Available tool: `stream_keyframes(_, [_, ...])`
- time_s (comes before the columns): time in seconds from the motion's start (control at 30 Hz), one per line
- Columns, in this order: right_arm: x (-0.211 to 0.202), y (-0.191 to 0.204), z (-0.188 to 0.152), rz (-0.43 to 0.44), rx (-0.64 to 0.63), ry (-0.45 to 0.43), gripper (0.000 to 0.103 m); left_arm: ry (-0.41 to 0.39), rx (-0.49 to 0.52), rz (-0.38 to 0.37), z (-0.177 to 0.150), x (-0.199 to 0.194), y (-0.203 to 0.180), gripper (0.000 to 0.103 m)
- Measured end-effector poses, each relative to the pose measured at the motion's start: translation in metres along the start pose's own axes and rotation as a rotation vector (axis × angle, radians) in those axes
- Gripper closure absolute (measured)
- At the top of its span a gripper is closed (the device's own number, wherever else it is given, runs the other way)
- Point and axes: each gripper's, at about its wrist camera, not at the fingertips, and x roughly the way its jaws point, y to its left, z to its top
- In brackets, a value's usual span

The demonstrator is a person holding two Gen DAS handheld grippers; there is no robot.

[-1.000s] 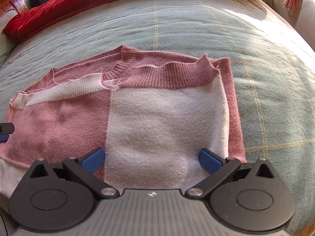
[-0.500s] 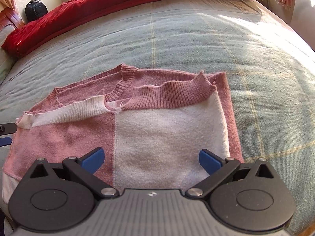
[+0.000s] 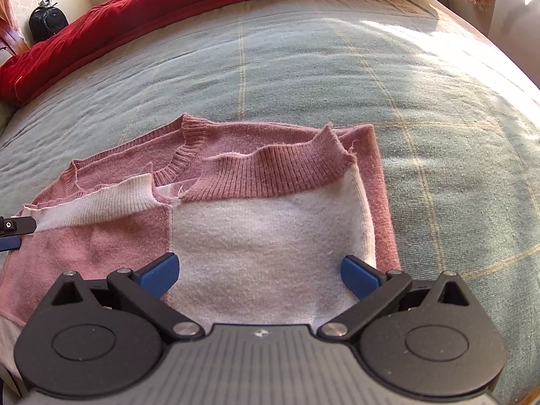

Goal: Fold clothes

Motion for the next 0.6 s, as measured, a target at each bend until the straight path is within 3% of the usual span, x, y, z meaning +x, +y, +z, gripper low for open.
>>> stream_keyframes(0.2, [-0.017, 0.008, -0.001, -0.002, -0.004, -0.015, 0.000, -0.020, 0.016, -0.036, -0.011, -0.035, -0.006, 0.001])
stream_keyframes(0.4, [-0.050, 0.029, 0.001, 0.018, -0.086, -0.086, 0.000, -0.019, 0.055, -0.086, -0.028, -0.073, -0.006, 0.001])
stream_keyframes(0.6, [-0.085, 0.096, 0.002, 0.121, -0.419, -0.204, 0.001, -0.017, 0.165, -0.082, -0.029, -0.107, 0.006, 0.001])
